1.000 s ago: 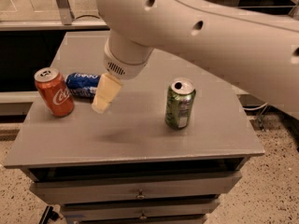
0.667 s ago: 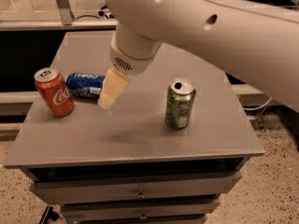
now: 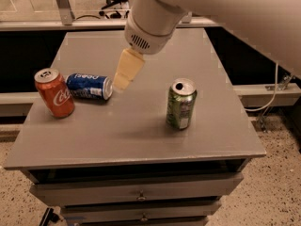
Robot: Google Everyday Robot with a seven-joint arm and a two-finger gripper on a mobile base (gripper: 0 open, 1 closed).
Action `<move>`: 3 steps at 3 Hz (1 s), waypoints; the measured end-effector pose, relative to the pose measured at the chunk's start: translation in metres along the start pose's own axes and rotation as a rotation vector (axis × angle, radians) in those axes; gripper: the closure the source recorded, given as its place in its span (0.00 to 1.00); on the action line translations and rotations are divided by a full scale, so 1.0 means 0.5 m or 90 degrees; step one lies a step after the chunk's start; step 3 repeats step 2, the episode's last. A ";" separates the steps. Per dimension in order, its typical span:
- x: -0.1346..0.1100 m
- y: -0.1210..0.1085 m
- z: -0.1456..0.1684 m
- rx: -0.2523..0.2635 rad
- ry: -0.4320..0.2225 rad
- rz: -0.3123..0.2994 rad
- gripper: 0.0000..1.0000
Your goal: Knock pepsi can over
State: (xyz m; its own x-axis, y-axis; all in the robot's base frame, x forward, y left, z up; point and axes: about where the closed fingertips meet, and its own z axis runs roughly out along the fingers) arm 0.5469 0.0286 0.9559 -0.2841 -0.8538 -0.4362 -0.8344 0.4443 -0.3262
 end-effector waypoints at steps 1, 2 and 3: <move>-0.014 -0.045 -0.014 0.003 -0.021 0.003 0.00; -0.014 -0.046 -0.015 0.004 -0.021 0.003 0.00; -0.014 -0.046 -0.015 0.004 -0.021 0.003 0.00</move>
Offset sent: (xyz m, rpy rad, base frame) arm 0.0310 -0.0098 0.0200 0.0539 -0.0206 -0.0035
